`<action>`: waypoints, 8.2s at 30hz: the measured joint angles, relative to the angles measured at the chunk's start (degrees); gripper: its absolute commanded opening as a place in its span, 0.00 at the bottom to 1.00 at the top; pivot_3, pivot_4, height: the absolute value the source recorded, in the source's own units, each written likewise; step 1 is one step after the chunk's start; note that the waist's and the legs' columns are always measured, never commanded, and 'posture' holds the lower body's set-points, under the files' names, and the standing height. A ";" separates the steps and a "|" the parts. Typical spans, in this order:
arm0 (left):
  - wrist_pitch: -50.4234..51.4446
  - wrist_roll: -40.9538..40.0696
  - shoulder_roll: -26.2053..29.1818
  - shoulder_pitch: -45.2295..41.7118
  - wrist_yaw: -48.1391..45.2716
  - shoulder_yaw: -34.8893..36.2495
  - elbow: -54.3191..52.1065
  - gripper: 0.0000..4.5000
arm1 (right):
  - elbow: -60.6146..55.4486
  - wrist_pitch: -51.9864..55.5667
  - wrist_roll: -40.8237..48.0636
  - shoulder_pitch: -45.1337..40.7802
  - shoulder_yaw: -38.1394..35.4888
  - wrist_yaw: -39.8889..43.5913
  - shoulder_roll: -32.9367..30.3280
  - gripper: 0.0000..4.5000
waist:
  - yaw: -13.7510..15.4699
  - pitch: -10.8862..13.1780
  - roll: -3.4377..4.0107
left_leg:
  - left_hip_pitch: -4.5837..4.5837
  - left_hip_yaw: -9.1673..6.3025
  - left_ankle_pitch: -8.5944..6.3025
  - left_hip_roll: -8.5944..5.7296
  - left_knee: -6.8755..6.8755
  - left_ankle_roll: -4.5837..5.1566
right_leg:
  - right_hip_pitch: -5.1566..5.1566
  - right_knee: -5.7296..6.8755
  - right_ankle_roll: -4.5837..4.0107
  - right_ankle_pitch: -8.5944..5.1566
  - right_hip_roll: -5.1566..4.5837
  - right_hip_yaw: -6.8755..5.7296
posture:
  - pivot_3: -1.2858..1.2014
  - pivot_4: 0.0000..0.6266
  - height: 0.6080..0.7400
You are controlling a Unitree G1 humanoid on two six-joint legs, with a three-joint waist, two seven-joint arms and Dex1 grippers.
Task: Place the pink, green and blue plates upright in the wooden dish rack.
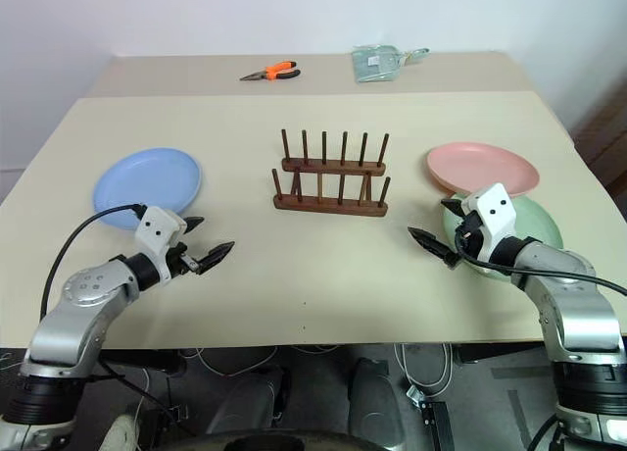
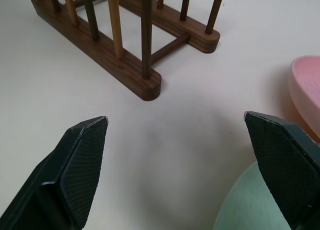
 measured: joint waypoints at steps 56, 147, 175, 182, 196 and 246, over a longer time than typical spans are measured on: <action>-15.68 11.20 -6.68 -25.41 -30.08 -19.27 28.40 0.80 | -21.04 5.07 -0.37 23.39 -3.90 -2.64 -2.21 0.60 | 0.81 -0.13 -0.09 | 0.06 0.01 -0.04 0.02 0.05 0.09 | 0.07 0.04 0.41 -0.03 0.01 -0.03 | 0.52 0.24 1.00; 2.96 -0.45 -12.52 -13.02 -7.75 -17.98 0.26 0.03 | 0.03 18.91 33.53 -21.37 -6.66 -7.22 1.20 0.01 | 1.20 -0.24 0.16 | -0.04 0.04 -0.03 -0.04 0.11 0.08 | 0.05 -0.04 0.05 0.04 0.00 0.03 | 0.52 0.24 1.00; 3.00 -0.48 -10.96 -12.92 -8.36 -18.10 -0.91 0.03 | -4.06 11.75 15.33 4.26 -13.53 -2.55 -9.79 0.99 | 0.74 -0.29 0.18 | -0.01 0.22 -0.07 -0.01 0.07 0.14 | 0.04 -0.04 0.29 -0.12 -0.02 0.08 | 0.52 0.24 1.00; 2.48 -0.41 -11.83 -14.36 -9.78 -19.82 0.44 0.03 | -10.35 10.77 0.02 11.19 0.20 -9.59 -9.69 0.94 | 0.09 -0.30 0.21 | -0.01 0.29 -0.07 -0.01 0.17 0.13 | 0.05 -0.03 0.21 -0.14 -0.04 0.15 | 0.52 0.24 1.00; 1.43 -0.31 -11.74 -14.50 -10.15 -19.93 1.20 0.03 | -3.98 9.53 -8.10 5.39 -1.32 -16.32 -6.01 0.01 | 1.22 -0.29 0.18 | -0.03 0.26 -0.07 -0.02 0.17 0.14 | 0.05 -0.05 0.21 -0.13 -0.04 0.15 | 0.52 0.24 1.00; -1.00 -3.57 -10.83 -12.72 0.61 -3.13 3.03 0.81 | -2.25 10.47 27.89 -36.22 1.08 -25.20 4.70 0.94 | -0.26 -0.18 0.34 | -0.05 0.02 -0.06 -0.01 -0.01 0.14 | -0.10 0.00 0.22 0.10 0.03 -0.04 | 0.52 0.24 1.00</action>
